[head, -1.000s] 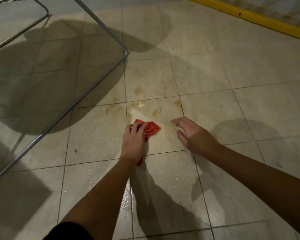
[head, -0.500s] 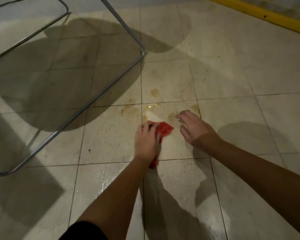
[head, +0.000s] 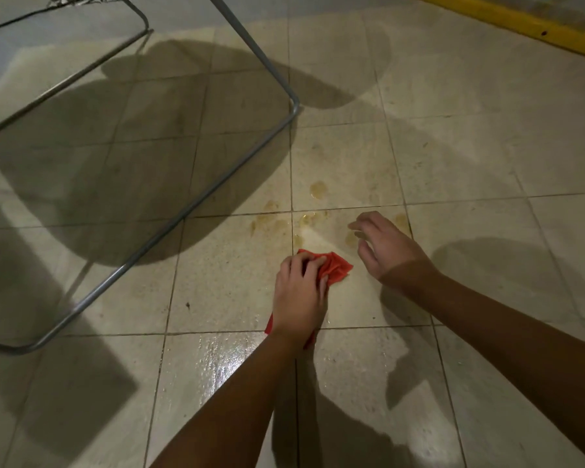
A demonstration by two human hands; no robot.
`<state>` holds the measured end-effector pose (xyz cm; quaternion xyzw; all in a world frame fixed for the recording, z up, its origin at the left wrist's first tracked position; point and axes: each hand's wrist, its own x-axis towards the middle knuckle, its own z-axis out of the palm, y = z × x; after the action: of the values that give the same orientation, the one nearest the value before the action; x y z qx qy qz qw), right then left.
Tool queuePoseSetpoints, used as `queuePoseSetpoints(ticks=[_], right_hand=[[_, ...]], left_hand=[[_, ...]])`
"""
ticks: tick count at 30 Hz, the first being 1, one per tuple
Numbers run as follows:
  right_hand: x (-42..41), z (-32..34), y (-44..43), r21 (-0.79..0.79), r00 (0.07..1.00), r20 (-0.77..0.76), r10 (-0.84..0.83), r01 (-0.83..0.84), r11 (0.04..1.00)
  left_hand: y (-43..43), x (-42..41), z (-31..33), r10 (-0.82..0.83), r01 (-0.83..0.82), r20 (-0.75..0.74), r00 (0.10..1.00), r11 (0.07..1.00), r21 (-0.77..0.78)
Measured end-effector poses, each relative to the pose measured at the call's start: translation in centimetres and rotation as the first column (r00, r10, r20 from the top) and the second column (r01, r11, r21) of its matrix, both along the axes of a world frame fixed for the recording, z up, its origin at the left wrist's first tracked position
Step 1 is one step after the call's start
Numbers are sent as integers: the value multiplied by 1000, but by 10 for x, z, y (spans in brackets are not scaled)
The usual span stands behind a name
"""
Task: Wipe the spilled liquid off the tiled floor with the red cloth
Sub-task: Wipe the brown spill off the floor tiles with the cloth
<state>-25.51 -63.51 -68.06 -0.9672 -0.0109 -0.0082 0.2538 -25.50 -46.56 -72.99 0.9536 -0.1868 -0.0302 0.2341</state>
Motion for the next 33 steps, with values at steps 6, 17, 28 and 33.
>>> queuePoseSetpoints(ticks=[6, 17, 28, 33], right_hand=[[16, 5, 2, -22, 999, 41, -36, 37, 999], [16, -4, 11, -21, 998, -37, -41, 41, 999], [39, -6, 37, 7, 997, -42, -62, 62, 998], [41, -5, 27, 11, 993, -57, -99, 100, 995]], left_hand=[[13, 41, 8, 288, -292, -98, 953, 956, -29], [42, 6, 8, 455, -479, -178, 872, 870, -122], [28, 72, 7, 385, -390, -114, 916, 921, -26], [67, 88, 8, 434, -436, -100, 896, 900, -1]])
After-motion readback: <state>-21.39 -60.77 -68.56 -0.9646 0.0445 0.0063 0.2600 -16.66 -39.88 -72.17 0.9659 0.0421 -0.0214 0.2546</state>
